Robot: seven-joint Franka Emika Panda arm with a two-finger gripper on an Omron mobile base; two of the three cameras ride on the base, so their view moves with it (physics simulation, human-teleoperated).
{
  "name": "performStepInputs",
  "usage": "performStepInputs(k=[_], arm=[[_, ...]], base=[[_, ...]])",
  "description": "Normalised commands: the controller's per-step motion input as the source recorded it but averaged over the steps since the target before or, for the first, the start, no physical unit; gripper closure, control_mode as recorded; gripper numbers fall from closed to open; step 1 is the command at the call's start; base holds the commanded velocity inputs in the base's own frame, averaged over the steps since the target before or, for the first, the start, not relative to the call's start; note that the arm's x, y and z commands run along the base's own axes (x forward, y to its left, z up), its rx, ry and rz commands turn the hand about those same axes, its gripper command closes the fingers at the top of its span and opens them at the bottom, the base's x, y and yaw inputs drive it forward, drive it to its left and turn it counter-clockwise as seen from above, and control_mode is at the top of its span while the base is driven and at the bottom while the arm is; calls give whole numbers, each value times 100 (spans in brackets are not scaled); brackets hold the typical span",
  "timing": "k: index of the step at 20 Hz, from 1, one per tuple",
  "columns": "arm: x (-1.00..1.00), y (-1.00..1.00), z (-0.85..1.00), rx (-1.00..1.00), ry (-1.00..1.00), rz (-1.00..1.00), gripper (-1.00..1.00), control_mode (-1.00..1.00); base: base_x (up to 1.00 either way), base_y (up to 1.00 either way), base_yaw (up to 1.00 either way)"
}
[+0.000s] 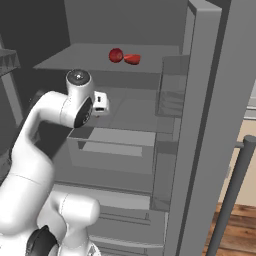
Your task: Open the fridge, remove the pear, lemon wedge, and steak, and place them on any counter.
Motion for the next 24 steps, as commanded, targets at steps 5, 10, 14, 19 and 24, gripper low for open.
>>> performStepInputs(k=[5,10,14,19,24], arm=[[61,23,-27,0,1,4,-100,-100],[50,16,-3,0,10,1,-100,-100],[49,15,-15,-2,4,0,-100,-100],[49,14,-20,-1,0,0,-100,-100],[50,6,-18,0,0,0,-100,-100]], base=[[0,0,0],[0,0,0],[0,0,0],[0,0,0],[0,0,0]])
